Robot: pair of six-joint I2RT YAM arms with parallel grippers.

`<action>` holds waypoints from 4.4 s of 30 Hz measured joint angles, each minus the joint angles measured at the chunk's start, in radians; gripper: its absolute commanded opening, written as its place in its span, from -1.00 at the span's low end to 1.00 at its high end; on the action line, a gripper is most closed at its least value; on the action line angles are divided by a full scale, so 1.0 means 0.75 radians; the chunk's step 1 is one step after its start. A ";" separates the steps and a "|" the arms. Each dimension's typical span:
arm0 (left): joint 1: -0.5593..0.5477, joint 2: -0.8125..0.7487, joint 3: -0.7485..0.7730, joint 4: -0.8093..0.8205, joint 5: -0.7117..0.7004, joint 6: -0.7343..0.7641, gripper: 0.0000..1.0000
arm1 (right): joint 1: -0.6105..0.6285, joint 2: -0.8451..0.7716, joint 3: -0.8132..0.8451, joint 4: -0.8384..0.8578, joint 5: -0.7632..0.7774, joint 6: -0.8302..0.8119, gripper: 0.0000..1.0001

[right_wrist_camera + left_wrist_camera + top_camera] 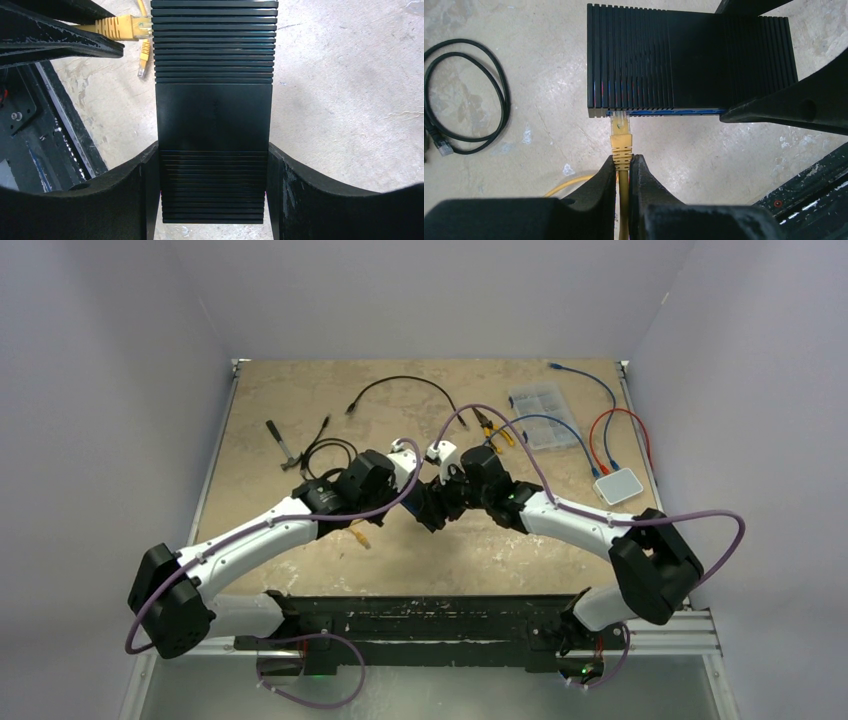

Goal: Insert the plug into the switch port
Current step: Insert the connector into the switch port.

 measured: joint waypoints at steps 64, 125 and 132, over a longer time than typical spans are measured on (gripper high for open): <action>-0.188 -0.263 -0.112 0.180 -0.149 -0.243 -0.21 | 0.083 -0.115 -0.096 -0.006 0.101 0.091 -1.00; -0.188 -0.046 0.033 -0.062 -0.249 -0.119 -1.00 | 0.053 -0.096 -0.087 0.033 0.006 0.063 -1.00; -0.186 -0.083 -0.027 0.071 -0.233 -0.031 -1.00 | 0.027 -0.119 -0.104 0.042 -0.022 0.064 -1.00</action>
